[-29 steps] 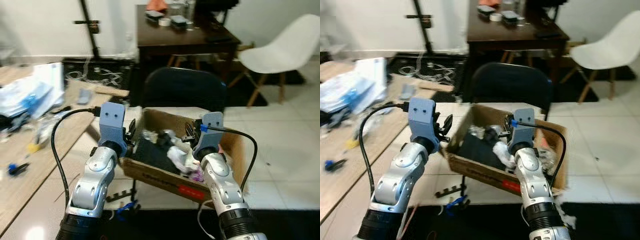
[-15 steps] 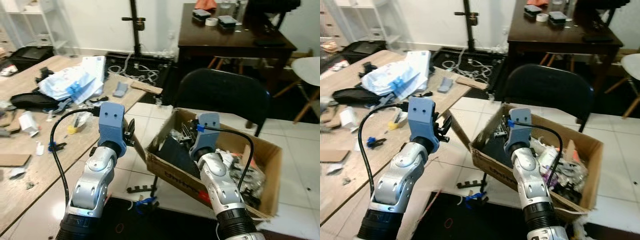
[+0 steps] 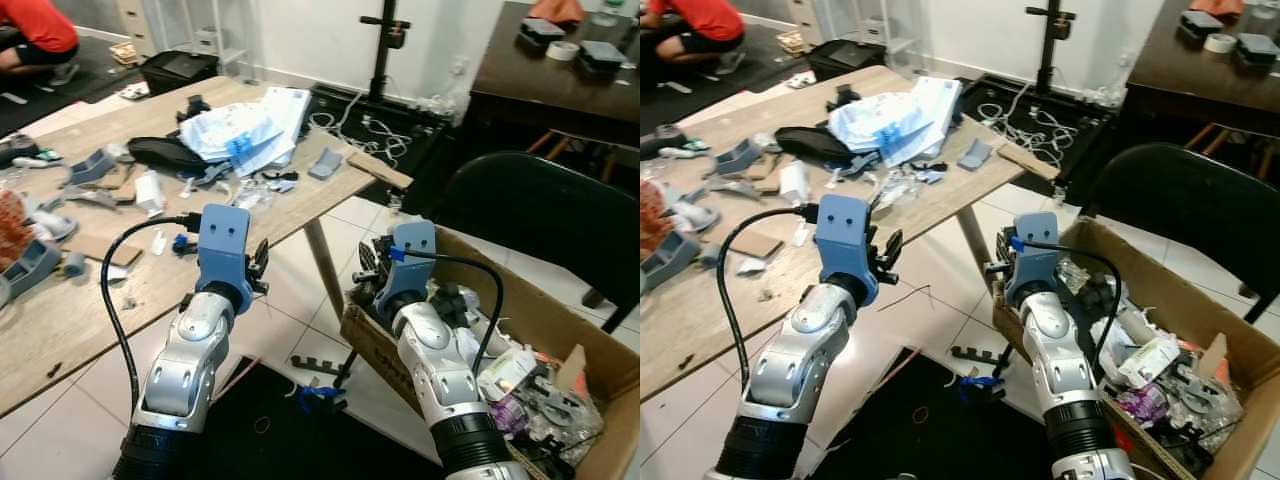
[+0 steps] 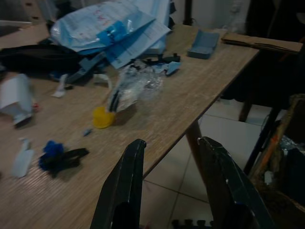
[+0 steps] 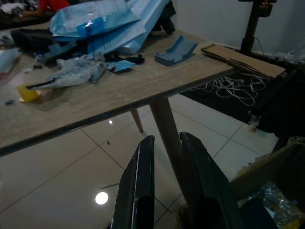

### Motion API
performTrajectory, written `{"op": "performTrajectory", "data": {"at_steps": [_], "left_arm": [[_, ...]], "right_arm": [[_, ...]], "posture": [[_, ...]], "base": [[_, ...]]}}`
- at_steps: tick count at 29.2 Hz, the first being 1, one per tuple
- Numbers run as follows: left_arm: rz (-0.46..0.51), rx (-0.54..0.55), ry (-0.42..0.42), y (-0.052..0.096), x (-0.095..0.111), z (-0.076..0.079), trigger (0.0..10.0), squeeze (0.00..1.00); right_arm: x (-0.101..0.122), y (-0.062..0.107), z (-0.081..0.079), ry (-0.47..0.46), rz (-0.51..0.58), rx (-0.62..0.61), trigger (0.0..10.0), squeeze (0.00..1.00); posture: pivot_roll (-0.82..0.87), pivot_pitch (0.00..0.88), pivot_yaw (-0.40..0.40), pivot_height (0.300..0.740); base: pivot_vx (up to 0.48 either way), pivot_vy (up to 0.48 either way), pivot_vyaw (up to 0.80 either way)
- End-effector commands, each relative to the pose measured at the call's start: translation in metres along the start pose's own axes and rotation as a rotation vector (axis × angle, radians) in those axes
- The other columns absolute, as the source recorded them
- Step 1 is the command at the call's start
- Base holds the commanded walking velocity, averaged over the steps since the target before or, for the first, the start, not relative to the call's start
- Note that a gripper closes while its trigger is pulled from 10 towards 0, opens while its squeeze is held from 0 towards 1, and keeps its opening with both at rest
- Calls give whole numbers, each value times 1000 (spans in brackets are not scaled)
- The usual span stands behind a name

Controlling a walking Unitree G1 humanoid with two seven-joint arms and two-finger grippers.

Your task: Picking trash to rubbish bin

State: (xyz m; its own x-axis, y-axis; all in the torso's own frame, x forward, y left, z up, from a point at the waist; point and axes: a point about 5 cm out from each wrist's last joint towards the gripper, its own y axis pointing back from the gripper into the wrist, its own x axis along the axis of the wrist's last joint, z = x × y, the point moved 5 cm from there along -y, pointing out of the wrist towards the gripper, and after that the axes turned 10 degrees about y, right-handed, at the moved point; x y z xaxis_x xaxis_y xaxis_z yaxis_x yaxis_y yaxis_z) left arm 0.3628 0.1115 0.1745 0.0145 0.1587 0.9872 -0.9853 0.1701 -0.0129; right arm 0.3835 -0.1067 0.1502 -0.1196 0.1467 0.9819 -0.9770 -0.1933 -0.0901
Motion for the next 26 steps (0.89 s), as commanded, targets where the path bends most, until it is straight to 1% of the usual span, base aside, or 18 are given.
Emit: {"op": "performTrajectory", "data": {"at_steps": [1,11,12,14,17,23,26], "left_arm": [[-29,14,4,1,-7,-2,10000,0],[-29,24,7,1,-7,-4,10000,0],[-54,35,6,1,-10,-6,10000,0],[-66,41,4,1,-12,-8,10000,0],[-79,46,8,2,-14,-9,10000,0],[-82,52,13,4,-17,-11,10000,0],[-89,85,20,5,-19,-18,10000,0]], "right_arm": [[-1,1,-2,2,-9,12,10000,0],[-2,0,-2,4,-13,17,10000,0],[-1,0,-2,-42,-8,12,10000,0],[-2,0,1,-53,-19,2,10000,0],[-3,1,1,-44,-21,-2,10000,0],[-4,4,0,-44,-23,3,10000,0],[-5,7,-2,-47,-28,17,10000,0]], "posture": [[122,104,25,740],[122,107,18,740],[119,105,13,740],[119,105,13,740],[115,105,11,740],[104,106,-3,740],[97,110,-21,740]], "base": [[0,0,800],[0,0,800],[0,0,0],[0,476,0],[0,476,0],[0,476,0],[0,476,0]]}}
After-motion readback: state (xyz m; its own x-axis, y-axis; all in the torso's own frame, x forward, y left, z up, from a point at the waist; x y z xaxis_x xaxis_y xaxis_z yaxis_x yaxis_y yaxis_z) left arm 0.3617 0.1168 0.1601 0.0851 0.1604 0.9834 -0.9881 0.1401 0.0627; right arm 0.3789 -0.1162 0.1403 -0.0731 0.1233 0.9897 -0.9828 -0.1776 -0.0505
